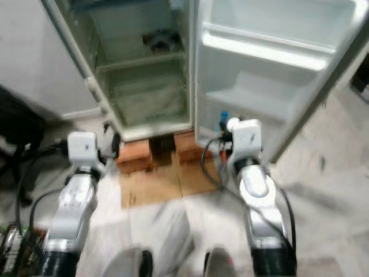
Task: Restocking fridge
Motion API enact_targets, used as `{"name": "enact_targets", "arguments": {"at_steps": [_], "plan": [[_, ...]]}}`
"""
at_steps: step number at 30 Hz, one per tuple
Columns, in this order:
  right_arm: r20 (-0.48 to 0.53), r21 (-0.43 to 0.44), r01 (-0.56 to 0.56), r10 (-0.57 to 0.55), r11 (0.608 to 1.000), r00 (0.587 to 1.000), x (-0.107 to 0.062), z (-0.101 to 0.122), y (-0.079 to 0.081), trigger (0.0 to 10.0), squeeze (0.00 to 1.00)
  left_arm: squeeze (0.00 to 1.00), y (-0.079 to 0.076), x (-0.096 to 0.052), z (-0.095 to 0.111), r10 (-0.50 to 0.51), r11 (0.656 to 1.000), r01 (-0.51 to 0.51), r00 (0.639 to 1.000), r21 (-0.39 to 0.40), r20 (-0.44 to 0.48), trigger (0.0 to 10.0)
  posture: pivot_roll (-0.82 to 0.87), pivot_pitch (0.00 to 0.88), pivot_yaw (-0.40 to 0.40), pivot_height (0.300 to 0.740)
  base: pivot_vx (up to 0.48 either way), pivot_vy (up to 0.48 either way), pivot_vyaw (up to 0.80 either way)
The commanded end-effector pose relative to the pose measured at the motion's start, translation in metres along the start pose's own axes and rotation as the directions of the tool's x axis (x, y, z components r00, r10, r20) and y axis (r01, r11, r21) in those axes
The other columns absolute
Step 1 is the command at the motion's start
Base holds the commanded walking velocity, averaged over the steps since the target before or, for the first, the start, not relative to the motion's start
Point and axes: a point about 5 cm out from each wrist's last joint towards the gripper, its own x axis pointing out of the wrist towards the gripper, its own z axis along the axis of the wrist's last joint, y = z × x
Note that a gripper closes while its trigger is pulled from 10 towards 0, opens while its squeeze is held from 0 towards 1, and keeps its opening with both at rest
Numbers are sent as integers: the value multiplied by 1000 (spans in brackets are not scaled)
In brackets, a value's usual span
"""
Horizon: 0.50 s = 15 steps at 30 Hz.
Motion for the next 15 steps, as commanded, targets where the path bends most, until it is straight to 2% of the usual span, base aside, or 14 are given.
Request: {"name": "enact_targets", "arguments": {"at_steps": [1,8,9,15], "plan": [[24,33,-6,5,999,1000,-2,1,6,10000,0,0,16,-5,1,49,999,-49,999,10,6,10000,-58,126,57,740,0,0,0],[29,39,-19,18,999,999,-1,2,10,10000,0,0,16,0,7,47,999,-47,999,-6,28,10000,-53,131,55,740,0,0,0],[36,39,-22,21,999,999,0,4,10,10000,0,0,14,2,9,21,999,-20,999,-28,41,10000,-56,134,55,740,0,0,0],[44,41,-22,20,999,999,0,5,8,10000,0,0,9,2,14,-17,999,20,998,-48,57,10000,-60,137,55,740,360,0,0]]}}
